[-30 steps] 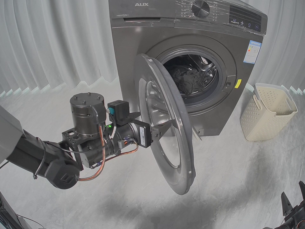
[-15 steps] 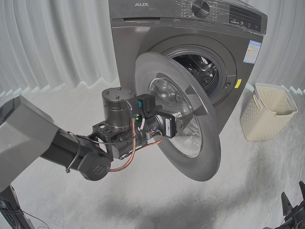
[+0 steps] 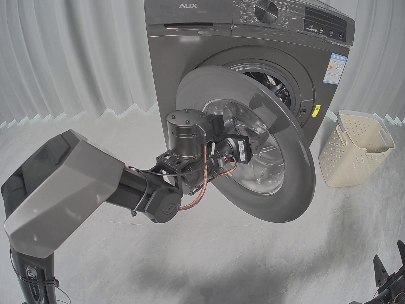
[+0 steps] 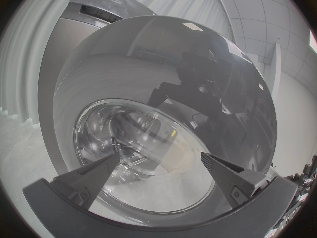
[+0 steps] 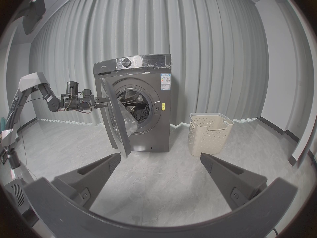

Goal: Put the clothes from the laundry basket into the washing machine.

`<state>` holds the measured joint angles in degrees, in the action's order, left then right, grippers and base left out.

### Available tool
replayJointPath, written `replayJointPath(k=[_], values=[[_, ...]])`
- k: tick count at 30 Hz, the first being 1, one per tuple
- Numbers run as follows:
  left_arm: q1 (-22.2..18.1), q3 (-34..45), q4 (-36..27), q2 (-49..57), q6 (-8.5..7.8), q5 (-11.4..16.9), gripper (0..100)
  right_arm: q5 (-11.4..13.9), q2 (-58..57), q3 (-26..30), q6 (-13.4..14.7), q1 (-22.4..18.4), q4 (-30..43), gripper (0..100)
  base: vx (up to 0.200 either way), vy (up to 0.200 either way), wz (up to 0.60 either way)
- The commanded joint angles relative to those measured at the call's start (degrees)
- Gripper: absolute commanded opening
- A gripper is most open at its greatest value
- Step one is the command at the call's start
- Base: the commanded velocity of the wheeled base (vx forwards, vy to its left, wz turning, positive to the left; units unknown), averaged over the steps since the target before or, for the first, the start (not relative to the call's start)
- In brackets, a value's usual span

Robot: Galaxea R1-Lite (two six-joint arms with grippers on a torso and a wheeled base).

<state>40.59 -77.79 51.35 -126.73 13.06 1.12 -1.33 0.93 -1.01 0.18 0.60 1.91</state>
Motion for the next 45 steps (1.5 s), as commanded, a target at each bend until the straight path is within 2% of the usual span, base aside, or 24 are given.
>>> replayJointPath(k=[1,4,9,10,11,12,13,16,17,19,21,23,26,31,33,35,36,37,41,42,43,44,45], values=[[-0.16,-0.26,-0.19,-2.03,1.62,-1.12,100,0.01,-0.84,0.31,-0.01,0.02,0.02,100,0.000,0.000,0.00],[-0.25,4.05,0.07,1.40,1.62,-1.21,100,0.01,-0.84,0.31,-0.01,0.02,0.02,100,0.000,0.000,0.00],[0.36,22.50,1.21,16.78,1.53,-1.12,100,0.01,-0.84,0.31,-0.01,0.02,0.02,100,0.000,0.000,0.00],[0.36,22.50,1.21,16.78,1.53,-1.12,100,0.01,-0.84,0.31,-0.01,0.02,0.02,100,0.000,0.000,0.00],[0.71,27.95,1.65,21.62,1.27,-1.12,100,0.01,-0.84,0.31,-0.01,0.02,0.02,100,0.000,0.000,0.00],[0.71,27.95,1.65,21.62,1.27,-1.12,100,0.01,-0.84,0.31,-0.01,0.02,0.02,100,0.000,0.000,0.00],[2.38,40.43,2.44,32.43,1.18,-1.21,100,0.01,-0.84,0.31,-0.01,0.02,0.02,100,0.000,0.000,0.00],[3.09,53.62,2.53,44.64,1.09,-1.21,100,0.01,-0.84,0.31,-0.01,0.02,0.02,100,0.000,0.000,0.00],[3.09,55.38,2.53,46.14,1.01,-1.21,100,0.01,-0.84,0.31,-0.01,0.02,0.02,100,0.000,0.000,0.00],[2.38,64.25,2.44,54.84,-0.05,-1.30,100,0.01,-0.84,0.31,-0.01,0.02,0.02,100,0.000,0.000,0.00],[2.03,69.61,1.83,61.87,-1.37,-1.56,100,0.01,-0.84,0.31,-0.01,0.02,0.02,100,0.000,0.000,0.00],[1.94,73.04,1.04,68.37,-2.16,-2.35,100,0.01,-0.84,0.31,-0.01,0.02,0.02,100,0.000,0.000,0.00],[0.63,75.85,-3.09,77.34,-3.12,-5.08,100,0.01,-0.84,0.31,-0.01,0.02,0.02,100,0.000,0.000,0.00],[-8.34,77.52,-12.50,90.70,-3.65,-6.22,100,0.01,-0.84,0.31,-0.01,0.02,0.02,100,0.000,0.000,0.00],[-11.68,77.70,-15.05,93.86,-4.53,-6.22,100,0.01,-0.84,0.31,-0.01,0.02,0.02,100,0.000,0.000,0.00],[-18.27,77.70,-19.97,99.05,-6.73,-6.22,100,0.01,-0.84,0.31,-0.01,0.02,0.02,100,0.000,0.000,0.00],[-19.06,77.70,-20.67,99.75,-6.99,-6.22,100,0.01,-0.84,0.31,-0.01,0.02,0.02,100,0.000,0.000,0.00],[-22.66,77.79,-24.01,104.06,-8.31,-5.60,100,-0.08,-0.84,0.31,0.08,0.02,0.02,100,0.000,0.000,0.00],[-28.55,77.00,-36.32,116.63,-12.18,-3.32,100,-0.08,-0.75,0.31,0.17,-0.07,0.02,100,0.000,0.000,0.00],[-29.08,77.00,-37.02,117.24,-12.35,-3.23,100,-0.08,-0.75,0.31,0.17,-0.07,-0.07,100,0.000,0.000,0.00],[-32.25,77.52,-40.62,120.14,-12.97,-2.88,100,-0.08,-0.75,0.40,0.17,-0.16,-0.33,100,0.000,0.000,0.00],[-33.65,77.79,-42.65,121.55,-13.32,-3.06,100,-0.08,-0.75,0.40,0.26,-0.25,-0.51,100,0.000,0.000,0.00],[-34.27,77.79,-44.67,121.90,-12.70,-3.58,100,-0.08,-0.75,0.40,0.08,-0.25,-0.60,100,0.000,0.000,0.00]])
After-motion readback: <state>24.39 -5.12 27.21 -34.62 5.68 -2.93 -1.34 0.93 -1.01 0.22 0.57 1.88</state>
